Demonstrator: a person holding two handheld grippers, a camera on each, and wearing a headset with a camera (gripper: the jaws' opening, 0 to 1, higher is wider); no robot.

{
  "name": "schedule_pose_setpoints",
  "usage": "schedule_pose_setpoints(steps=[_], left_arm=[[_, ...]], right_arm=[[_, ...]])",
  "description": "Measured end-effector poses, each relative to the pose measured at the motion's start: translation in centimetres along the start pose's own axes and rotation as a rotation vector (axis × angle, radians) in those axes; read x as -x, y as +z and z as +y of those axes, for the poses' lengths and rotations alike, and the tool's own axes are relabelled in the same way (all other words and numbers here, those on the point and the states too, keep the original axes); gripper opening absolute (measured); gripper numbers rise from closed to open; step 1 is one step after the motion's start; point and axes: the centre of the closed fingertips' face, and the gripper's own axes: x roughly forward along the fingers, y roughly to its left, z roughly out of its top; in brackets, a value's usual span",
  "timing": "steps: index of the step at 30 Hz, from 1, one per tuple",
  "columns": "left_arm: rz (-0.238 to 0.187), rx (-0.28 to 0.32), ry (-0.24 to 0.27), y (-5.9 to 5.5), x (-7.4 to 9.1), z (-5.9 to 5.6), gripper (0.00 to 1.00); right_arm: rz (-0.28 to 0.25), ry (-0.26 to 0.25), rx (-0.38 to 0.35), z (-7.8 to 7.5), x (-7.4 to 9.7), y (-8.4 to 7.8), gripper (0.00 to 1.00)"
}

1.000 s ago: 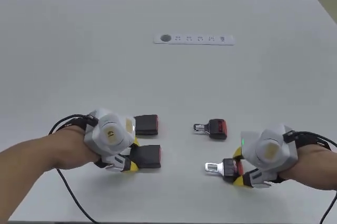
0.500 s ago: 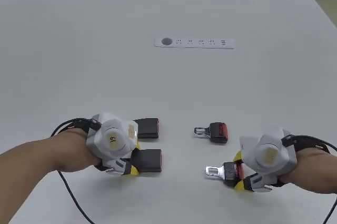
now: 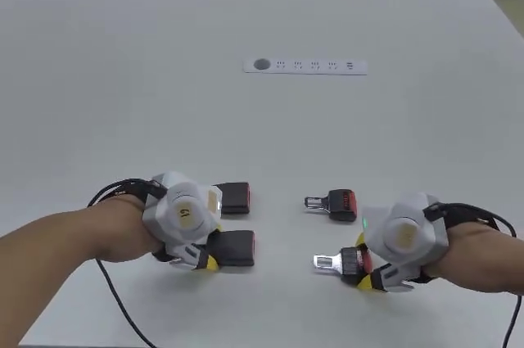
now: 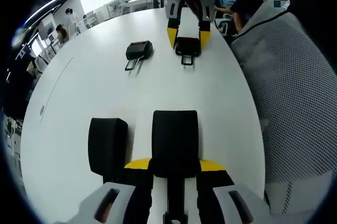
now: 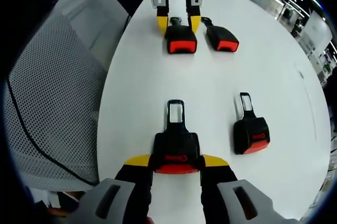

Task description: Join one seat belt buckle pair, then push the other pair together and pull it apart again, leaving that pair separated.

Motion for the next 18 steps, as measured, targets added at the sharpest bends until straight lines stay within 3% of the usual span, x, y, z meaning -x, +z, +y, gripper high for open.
schedule_pose_setpoints(steps=[8, 14, 18], left_arm=[[-0.005, -0.001, -0.001, -0.3, -0.1, 0.3, 0.32], [-0.032, 0.009, 0.003, -0.3, 0.0, 0.2, 0.33], [-0.023, 0.006, 0.004, -0.2, -0.1, 0.2, 0.32]], right_arm=[[-0.019, -0.005, 0.006, -0.1, -0.5, 1.5, 0.33], [-0.037, -0.002, 0.010, -0.3, -1.2, 2.9, 0.33], [-0.055, -0.002, 0.004, -0.5, -1.8, 4.0, 0.33]])
